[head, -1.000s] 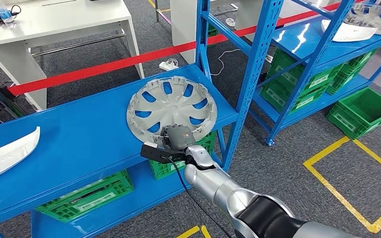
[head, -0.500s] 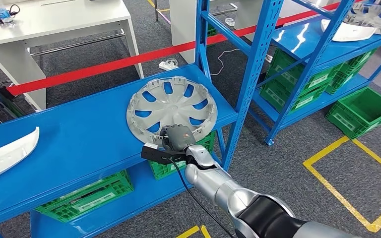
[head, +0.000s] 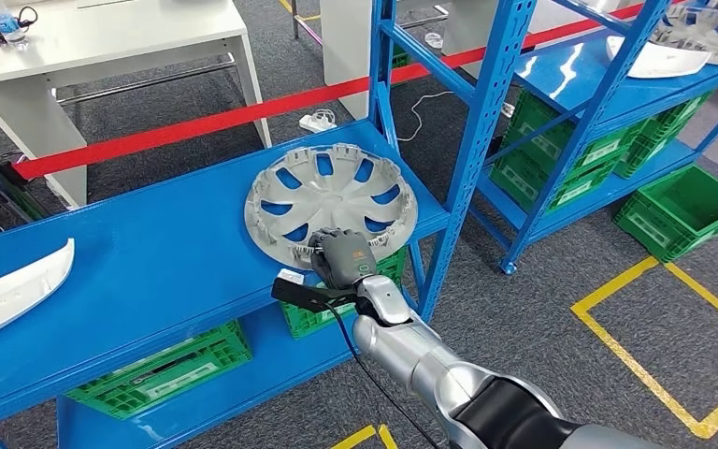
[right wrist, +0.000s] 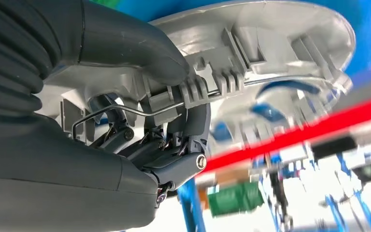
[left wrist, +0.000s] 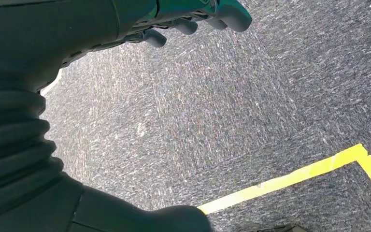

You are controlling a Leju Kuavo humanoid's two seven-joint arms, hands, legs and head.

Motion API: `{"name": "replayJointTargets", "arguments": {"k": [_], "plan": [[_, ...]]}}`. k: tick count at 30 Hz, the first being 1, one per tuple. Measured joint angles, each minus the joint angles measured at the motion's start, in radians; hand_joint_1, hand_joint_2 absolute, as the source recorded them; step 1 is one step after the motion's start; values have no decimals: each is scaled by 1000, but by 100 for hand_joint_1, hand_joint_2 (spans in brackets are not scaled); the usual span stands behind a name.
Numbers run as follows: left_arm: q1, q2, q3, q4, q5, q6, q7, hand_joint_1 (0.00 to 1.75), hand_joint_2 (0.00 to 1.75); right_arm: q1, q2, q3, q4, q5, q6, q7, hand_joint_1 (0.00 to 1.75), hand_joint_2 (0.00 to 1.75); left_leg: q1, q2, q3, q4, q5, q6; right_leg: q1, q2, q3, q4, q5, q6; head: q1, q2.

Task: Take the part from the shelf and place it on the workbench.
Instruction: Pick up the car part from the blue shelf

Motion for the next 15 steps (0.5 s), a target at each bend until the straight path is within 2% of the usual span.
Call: {"name": "replayJointTargets", "arguments": {"k": [6, 15], "plan": [[3, -1, -2, 0, -1, -21, -14, 0, 175, 48, -13, 0, -121, 160, -163, 47, 175, 175, 0, 0, -5, 0, 0, 0, 0, 0, -4, 0, 0, 0, 0, 0], [4, -1, -6, 0, -1, -25, -16, 0, 175, 67, -23, 0, -197, 186, -178, 54, 175, 175, 0, 0, -6, 0, 0, 0, 0, 0, -5, 0, 0, 0, 0, 0]]}}
